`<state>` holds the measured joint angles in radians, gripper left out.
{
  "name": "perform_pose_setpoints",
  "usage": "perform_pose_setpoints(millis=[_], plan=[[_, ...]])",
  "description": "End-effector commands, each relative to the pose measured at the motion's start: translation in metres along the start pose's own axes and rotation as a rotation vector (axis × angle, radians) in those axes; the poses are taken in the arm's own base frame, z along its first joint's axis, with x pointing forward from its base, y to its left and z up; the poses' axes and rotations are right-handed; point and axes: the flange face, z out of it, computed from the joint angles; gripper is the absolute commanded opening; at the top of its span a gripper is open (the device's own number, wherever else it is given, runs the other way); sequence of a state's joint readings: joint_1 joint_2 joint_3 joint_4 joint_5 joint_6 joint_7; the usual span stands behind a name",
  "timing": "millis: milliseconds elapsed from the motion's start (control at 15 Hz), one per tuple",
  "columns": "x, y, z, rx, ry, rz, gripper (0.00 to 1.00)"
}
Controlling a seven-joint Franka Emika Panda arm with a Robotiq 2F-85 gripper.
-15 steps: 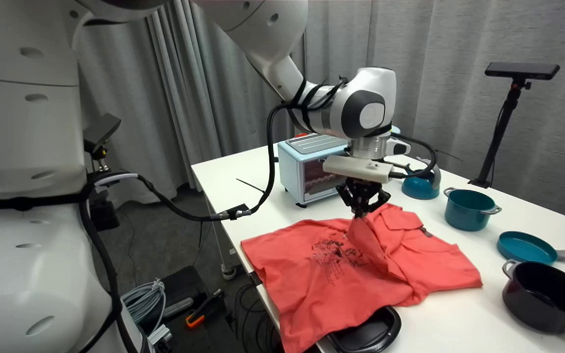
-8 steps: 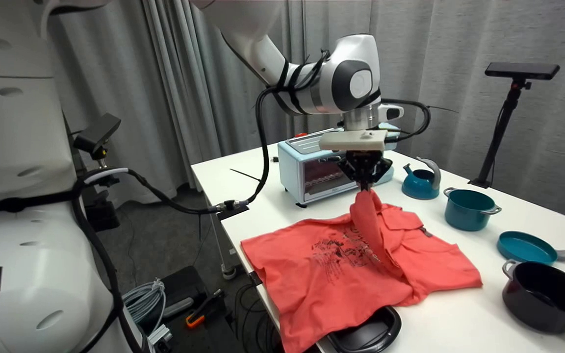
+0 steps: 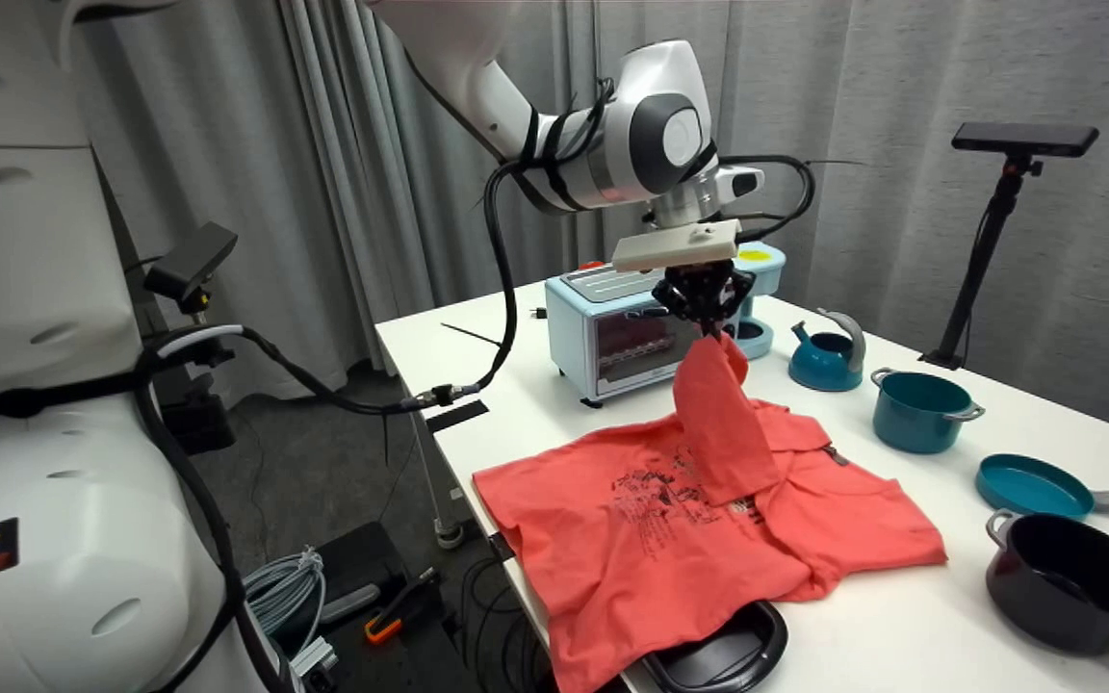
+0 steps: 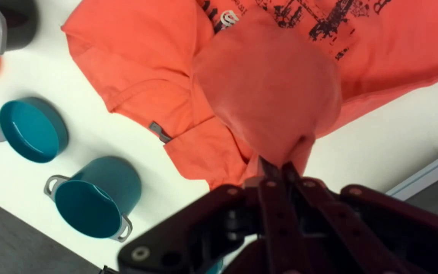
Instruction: Unfold the orange shirt
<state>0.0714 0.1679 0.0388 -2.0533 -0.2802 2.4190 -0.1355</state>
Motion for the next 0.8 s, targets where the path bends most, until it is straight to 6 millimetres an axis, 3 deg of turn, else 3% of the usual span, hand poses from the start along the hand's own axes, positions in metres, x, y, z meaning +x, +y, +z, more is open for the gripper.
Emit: perform_pose_setpoints(millis=[0, 467, 533, 600, 733], plan=[[0.014, -0.018, -0.017, -0.012, 0.065, -0.039, 0.01], [0.036, -0.062, -0.02, 0.059, 0.158, -0.111, 0.01], [0.038, -0.068, -0.018, 0.075, 0.158, -0.121, 0.09], [0.039, -0.073, -0.015, 0.087, 0.151, -0.132, 0.31], [0.04, -0.078, -0.011, 0.111, 0.146, -0.144, 0.35]])
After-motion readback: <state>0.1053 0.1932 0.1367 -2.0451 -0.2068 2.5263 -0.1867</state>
